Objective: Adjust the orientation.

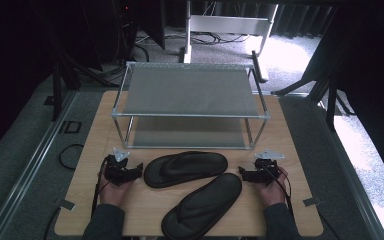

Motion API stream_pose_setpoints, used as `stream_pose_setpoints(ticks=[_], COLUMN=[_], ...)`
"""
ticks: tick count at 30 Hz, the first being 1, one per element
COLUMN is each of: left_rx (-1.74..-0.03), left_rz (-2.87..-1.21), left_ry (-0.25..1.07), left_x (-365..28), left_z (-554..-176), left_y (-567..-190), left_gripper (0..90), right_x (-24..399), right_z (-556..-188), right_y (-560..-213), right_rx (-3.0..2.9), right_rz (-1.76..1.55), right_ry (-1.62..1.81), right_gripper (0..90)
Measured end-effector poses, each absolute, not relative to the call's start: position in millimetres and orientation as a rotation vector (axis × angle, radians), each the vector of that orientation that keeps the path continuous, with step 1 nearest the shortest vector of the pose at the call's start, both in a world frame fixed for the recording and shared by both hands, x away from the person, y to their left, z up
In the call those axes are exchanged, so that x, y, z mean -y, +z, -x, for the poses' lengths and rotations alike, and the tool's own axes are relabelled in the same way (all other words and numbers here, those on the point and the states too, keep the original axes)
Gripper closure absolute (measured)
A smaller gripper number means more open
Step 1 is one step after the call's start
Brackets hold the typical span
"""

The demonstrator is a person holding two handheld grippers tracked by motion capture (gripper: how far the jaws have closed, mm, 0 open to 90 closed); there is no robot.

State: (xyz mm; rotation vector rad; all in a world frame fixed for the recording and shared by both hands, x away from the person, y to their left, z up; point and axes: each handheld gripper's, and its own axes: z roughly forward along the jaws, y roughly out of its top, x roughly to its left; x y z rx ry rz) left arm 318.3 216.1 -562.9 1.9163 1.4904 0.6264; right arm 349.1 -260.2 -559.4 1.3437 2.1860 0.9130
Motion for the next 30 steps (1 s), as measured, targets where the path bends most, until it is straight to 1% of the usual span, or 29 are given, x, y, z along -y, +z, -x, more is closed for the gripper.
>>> stream_pose_setpoints(ticks=[3,6,9,10,12,14,15,16,19,21,24,27,30], left_rx=[-1.485,-1.473,-1.470,-1.473,-1.466,-1.432,-1.414,-1.401,-1.359,-1.320,-1.261,-1.217,-1.176], left_rz=[-1.916,-1.918,-1.912,-1.914,-1.898,-1.886,-1.876,-1.864,-1.840,-1.842,-1.892,-1.936,-1.963], left_ry=[0.624,0.622,0.627,0.623,0.567,0.561,0.565,0.570,0.535,0.507,0.486,0.461,0.441], left_x=[-216,-216,-216,-216,-217,-216,-215,-214,-212,-206,-194,-181,-171], left_z=[-318,-317,-315,-314,-312,-307,-304,-300,-290,-283,-275,-272,-270], left_y=[-563,-563,-562,-561,-558,-552,-549,-545,-537,-533,-531,-530,-528], left_gripper=[25.7,28.5,37.7,37.7,43.0,44.0,44.1,44.5,45.7,46.5,48.5,50.9,51.2], right_x=[260,261,262,262,263,264,265,265,264,262,261,258,256], right_z=[-349,-349,-348,-348,-347,-347,-347,-346,-344,-344,-344,-343,-341], right_y=[-559,-559,-559,-559,-558,-558,-558,-557,-556,-555,-554,-552,-548], right_rx=[-2.185,-2.169,-2.151,-2.151,-2.125,-2.116,-2.114,-2.115,-2.118,-2.123,-2.124,-2.122,-2.115], right_rz=[-1.344,-1.354,-1.366,-1.366,-1.382,-1.386,-1.387,-1.388,-1.385,-1.384,-1.376,-1.359,-1.339], right_ry=[0.913,0.915,0.916,0.916,0.919,0.920,0.921,0.918,0.911,0.906,0.893,0.880,0.893], right_gripper=[12.4,15.5,20.4,20.4,25.7,29.1,31.7,36.2,42.9,44.8,45.2,45.8,46.4])
